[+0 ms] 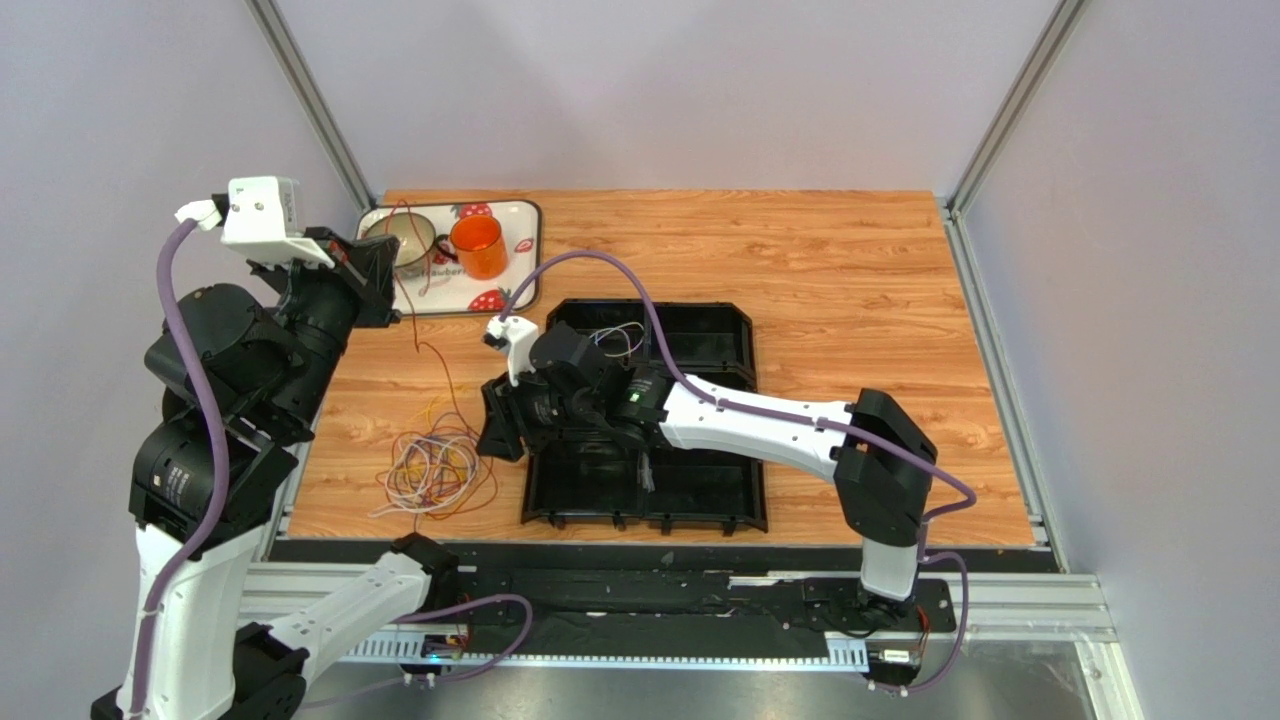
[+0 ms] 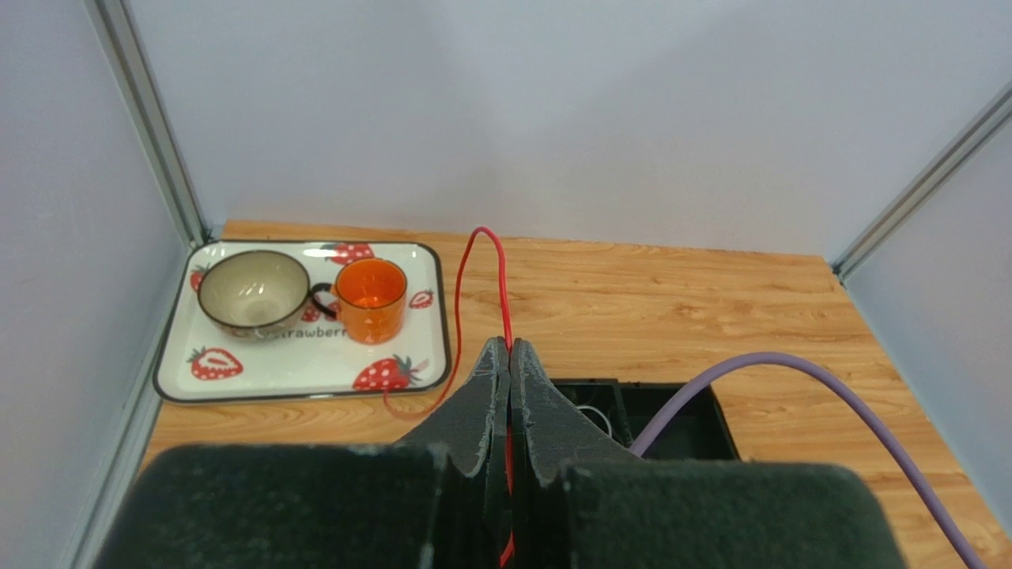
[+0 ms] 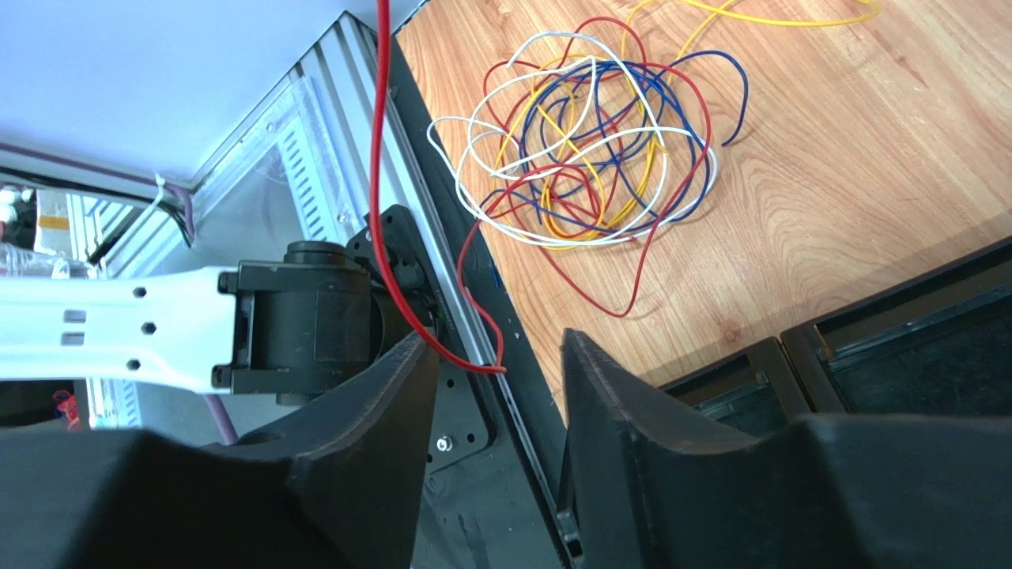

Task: Untangle the cables

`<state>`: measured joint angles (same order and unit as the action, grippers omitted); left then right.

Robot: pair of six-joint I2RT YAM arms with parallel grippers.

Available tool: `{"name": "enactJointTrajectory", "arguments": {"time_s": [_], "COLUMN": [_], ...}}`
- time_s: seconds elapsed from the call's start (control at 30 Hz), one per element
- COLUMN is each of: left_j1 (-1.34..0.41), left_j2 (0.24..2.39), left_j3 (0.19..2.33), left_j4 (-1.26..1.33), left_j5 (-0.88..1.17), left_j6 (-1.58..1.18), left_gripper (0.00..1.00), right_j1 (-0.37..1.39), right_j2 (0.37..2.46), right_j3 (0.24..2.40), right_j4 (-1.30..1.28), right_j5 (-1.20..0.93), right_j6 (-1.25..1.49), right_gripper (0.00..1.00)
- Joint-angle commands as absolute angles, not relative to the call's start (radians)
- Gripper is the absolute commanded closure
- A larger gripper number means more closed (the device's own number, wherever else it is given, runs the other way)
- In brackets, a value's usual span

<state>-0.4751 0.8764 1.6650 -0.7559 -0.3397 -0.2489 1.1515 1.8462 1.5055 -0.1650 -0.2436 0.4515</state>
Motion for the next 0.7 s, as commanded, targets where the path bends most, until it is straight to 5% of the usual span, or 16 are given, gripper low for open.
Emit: {"name": "enactJointTrajectory", "arguments": {"time_s": [0.0,0.07,0.2,0.47,0.57,0.6,0.67], "left_j1": [-0.471,-0.471,-0.471,-0.471,-0.471,-0.471,-0.471], "left_j2": [0.871,0.868,0.868,0.855,0.831,0.833,0.845], "left_j3": [1.658,1.655,1.652,1.612,1.471,1.398,1.336], "left_j4": [-0.718,-0.712,-0.709,-0.839,-0.902,-0.943,-0.985], "left_j5": [-0.356,-0.356,-0.368,-0.523,-0.545,-0.535,-0.49], "left_j6": [-0.213,-0.213,-0.207,-0.233,-0.279,-0.323,-0.379], "left_gripper": [1.0,1.0,1.0,1.0,0.82,0.62,0.44], "right_j1": [1.16,1.163,1.161,1.152,1.149,1.149,1.149], "right_j2": [1.884,1.888,1.891,1.8,1.758,1.75,1.721], "right_j3": [1.575,1.58,1.597,1.863,2.029,2.063,2.127], "right_j4": [-0.132,-0.135,-0.144,-0.418,-0.512,-0.523,-0.537], "right_j5": [-0.258,-0.255,-0.265,-0.144,-0.077,-0.036,0.0], "right_j6": [0.459,0.453,0.454,0.318,0.224,0.207,0.152], "right_gripper": [0.55,0.62,1.0,1.0,1.0,1.0,1.0]}}
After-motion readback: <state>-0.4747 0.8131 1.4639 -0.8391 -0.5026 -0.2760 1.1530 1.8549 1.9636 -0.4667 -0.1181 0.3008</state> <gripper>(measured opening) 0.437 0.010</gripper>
